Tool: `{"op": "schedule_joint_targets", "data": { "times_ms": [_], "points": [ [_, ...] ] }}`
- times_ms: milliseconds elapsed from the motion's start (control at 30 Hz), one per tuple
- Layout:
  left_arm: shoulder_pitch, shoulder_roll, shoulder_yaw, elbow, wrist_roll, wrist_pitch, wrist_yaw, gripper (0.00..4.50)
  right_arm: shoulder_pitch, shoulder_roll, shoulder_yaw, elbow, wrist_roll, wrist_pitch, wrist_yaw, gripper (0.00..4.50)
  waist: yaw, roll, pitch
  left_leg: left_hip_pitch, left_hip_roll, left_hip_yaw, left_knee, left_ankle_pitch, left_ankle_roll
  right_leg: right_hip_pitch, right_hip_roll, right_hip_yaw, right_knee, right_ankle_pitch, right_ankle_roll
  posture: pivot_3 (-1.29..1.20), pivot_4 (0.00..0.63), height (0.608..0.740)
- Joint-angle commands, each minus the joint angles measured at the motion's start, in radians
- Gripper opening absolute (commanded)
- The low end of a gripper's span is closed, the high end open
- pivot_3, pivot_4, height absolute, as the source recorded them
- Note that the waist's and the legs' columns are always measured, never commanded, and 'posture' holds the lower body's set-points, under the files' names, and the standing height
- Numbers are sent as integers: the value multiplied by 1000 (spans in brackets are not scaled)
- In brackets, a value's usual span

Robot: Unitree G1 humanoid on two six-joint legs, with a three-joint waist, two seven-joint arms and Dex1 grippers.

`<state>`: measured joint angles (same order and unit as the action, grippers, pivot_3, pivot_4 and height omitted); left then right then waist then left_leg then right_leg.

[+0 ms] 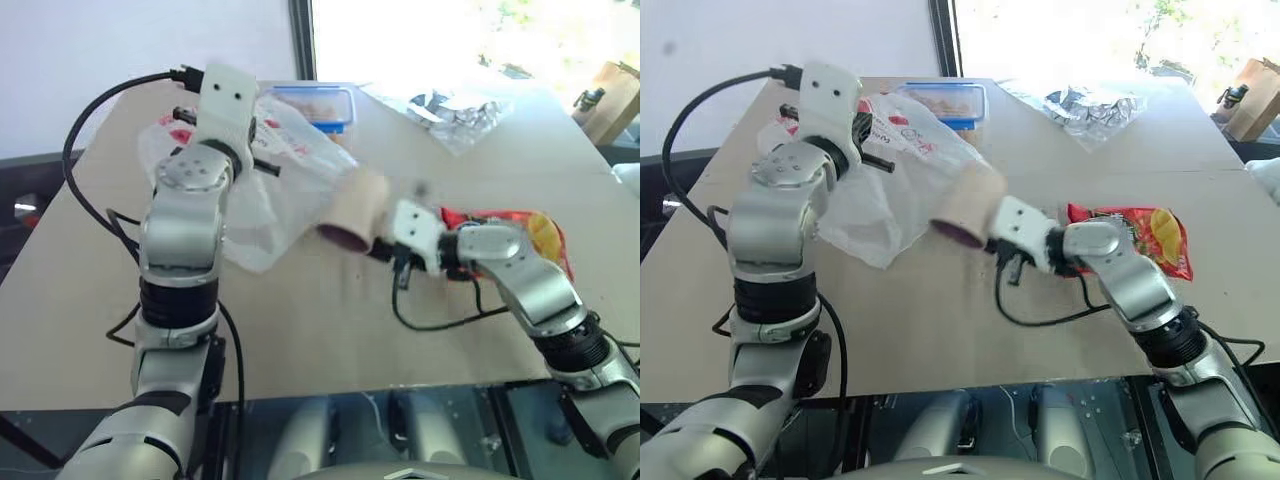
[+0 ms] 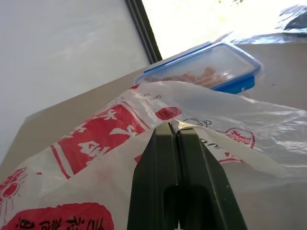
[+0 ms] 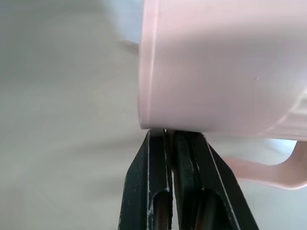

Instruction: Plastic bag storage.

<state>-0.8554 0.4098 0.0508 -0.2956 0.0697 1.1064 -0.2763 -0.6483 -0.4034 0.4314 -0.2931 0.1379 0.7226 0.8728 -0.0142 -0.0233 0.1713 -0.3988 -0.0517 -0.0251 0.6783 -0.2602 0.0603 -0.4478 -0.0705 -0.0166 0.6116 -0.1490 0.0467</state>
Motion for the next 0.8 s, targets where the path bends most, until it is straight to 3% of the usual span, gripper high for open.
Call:
{"op": "schedule_joint_targets", "data": {
  "times_ms": [33,367,667,800],
  "points": [
    [-25,-2,37,-50,-48,41,-15,0,-63,42,21,29,-17,55,-44,40,1,0,0,0,0,0,0,0,0,0,0,0,1,0,0,0,150,740],
    [34,67,27,-179,-182,156,-101,0,-198,134,13,371,-45,-54,-61,40,-1,1,0,0,-1,0,-1,0,-1,-1,0,0,0,0,0,0,150,740],
    [79,78,32,-260,-275,235,-125,0,-325,314,17,654,-81,-206,-76,40,-6,1,1,1,-1,0,-5,1,-2,-2,0,0,-1,0,-1,0,150,740],
    [76,45,104,-277,-321,342,-125,0,-409,440,-26,881,-127,-352,-215,40,-10,1,1,1,-1,0,-6,1,-2,-2,1,0,-1,0,-1,0,150,740]
  ]
}}
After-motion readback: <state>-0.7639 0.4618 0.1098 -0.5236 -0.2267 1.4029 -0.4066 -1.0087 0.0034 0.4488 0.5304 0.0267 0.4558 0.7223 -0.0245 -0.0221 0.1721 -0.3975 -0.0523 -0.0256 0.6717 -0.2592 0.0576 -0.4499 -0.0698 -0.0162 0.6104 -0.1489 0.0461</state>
